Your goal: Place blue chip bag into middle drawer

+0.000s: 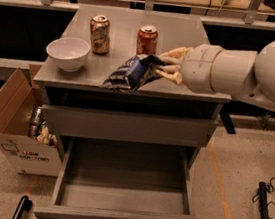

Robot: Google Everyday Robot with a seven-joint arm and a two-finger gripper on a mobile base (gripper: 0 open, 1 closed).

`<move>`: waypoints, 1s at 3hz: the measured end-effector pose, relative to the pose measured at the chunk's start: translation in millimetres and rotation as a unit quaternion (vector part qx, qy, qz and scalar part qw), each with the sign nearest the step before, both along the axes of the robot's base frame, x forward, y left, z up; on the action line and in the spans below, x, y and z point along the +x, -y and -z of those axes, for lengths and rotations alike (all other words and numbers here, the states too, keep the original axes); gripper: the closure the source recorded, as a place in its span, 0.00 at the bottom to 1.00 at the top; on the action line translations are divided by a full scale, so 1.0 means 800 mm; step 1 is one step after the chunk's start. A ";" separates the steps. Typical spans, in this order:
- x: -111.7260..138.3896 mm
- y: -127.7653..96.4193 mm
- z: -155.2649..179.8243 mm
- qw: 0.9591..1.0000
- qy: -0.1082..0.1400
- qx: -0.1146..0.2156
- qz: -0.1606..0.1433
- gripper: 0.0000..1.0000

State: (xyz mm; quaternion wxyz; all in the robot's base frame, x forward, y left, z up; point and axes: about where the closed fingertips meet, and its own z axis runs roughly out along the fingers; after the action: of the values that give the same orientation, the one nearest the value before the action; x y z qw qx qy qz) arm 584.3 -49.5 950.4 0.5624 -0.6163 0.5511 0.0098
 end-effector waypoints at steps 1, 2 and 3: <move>0.001 0.001 0.000 1.000 0.000 0.001 -0.002 1.00; -0.012 0.004 0.041 0.998 -0.049 -0.032 -0.005 1.00; -0.045 0.068 0.121 0.981 -0.169 -0.084 0.035 1.00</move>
Offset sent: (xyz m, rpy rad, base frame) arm -0.0253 -0.0423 -0.1029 -0.0137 0.4934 -0.1577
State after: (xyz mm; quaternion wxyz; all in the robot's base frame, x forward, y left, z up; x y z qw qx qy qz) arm 548.4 -103.9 853.6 0.4074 -0.6306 0.6588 0.0480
